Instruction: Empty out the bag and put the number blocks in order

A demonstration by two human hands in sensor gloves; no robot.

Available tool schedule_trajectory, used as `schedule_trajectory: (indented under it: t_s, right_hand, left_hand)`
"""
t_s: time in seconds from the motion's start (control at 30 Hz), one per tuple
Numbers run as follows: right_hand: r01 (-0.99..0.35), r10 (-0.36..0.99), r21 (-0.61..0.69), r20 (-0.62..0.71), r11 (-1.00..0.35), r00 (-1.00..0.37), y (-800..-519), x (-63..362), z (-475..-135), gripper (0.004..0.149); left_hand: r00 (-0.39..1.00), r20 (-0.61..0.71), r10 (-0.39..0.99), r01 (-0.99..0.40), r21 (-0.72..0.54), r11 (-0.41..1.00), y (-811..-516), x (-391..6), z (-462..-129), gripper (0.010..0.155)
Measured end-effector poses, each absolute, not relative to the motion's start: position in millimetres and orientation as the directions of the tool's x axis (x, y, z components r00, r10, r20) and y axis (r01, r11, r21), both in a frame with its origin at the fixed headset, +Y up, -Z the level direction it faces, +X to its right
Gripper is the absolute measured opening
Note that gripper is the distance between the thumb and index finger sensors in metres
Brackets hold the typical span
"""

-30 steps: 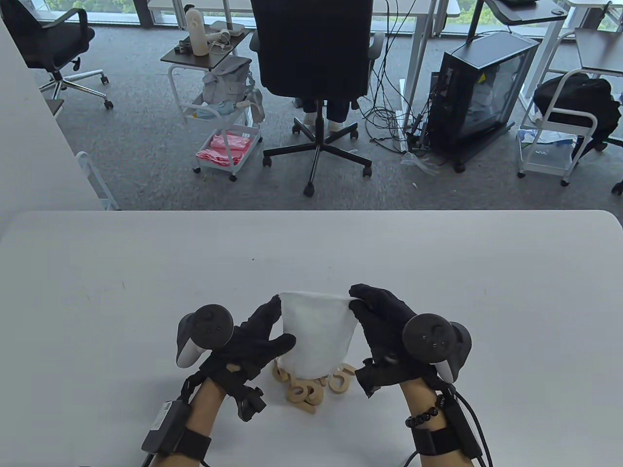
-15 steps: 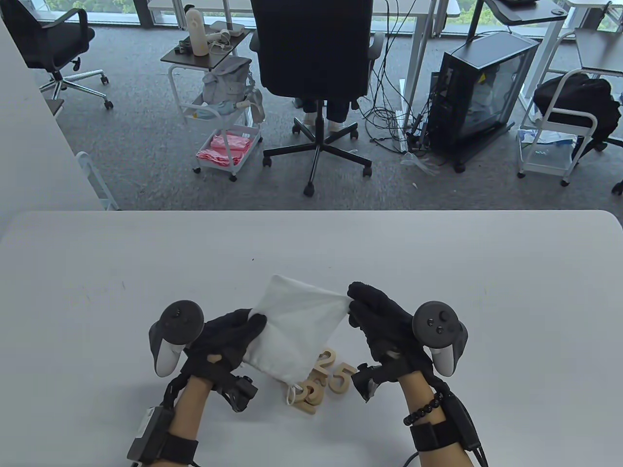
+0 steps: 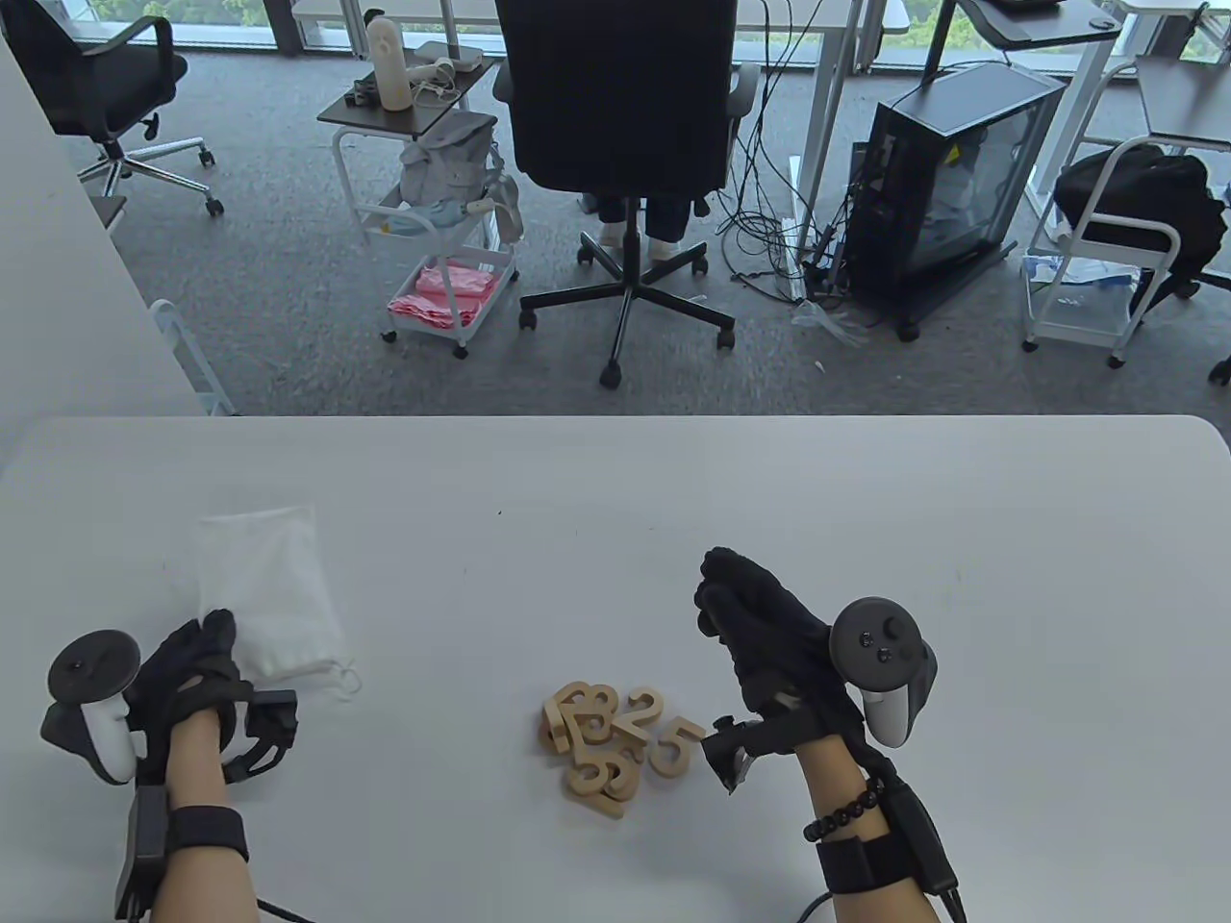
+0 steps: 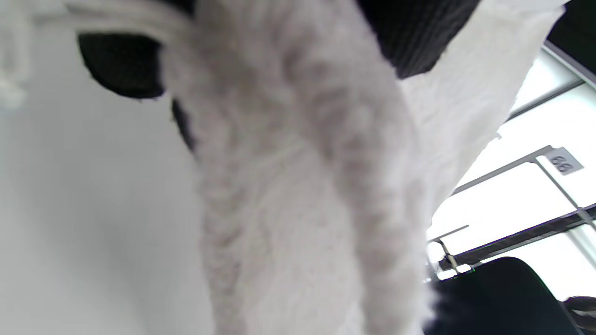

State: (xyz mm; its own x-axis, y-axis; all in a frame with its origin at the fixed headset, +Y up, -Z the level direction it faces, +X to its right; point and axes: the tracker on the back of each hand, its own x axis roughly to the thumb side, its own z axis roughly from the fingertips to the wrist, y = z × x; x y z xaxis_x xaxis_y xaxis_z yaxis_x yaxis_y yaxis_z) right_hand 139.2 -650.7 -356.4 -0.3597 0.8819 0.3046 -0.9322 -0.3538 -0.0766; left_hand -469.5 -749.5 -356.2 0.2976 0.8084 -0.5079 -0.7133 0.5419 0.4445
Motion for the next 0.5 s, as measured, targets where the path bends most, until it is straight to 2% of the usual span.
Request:
schedule_trajectory:
  t_s: [0.1, 0.2, 0.27, 0.37, 0.5]
  right_hand:
    - [-0.933, 0.885, -0.074, 0.298, -0.353, -0.358, -652, 141, -357, 0.05]
    - [-0.931, 0.886, -0.079, 0.289, -0.356, -0.363, -655, 145, -359, 0.05]
    - [-0.931, 0.888, -0.082, 0.283, -0.355, -0.364, -656, 148, -360, 0.05]
    - [-0.93, 0.884, -0.099, 0.29, -0.353, -0.367, -658, 150, -359, 0.05]
    - [-0.919, 0.872, -0.119, 0.291, -0.376, -0.394, -659, 154, -357, 0.05]
  left_hand:
    - [0.343, -0.613, 0.712, -0.615, 0.427, 0.664, -760, -488, -348, 0.049]
    - [0.386, -0.65, 0.655, -0.556, 0.402, 0.727, -756, -498, -343, 0.072]
    - [0.471, -0.674, 0.569, -0.5, 0.328, 0.802, -745, -503, -342, 0.083]
    - [0.53, -0.641, 0.556, -0.441, 0.352, 0.826, -728, -504, -339, 0.09]
    - [0.607, -0.542, 0.582, -0.434, 0.387, 0.814, -706, -494, -339, 0.091]
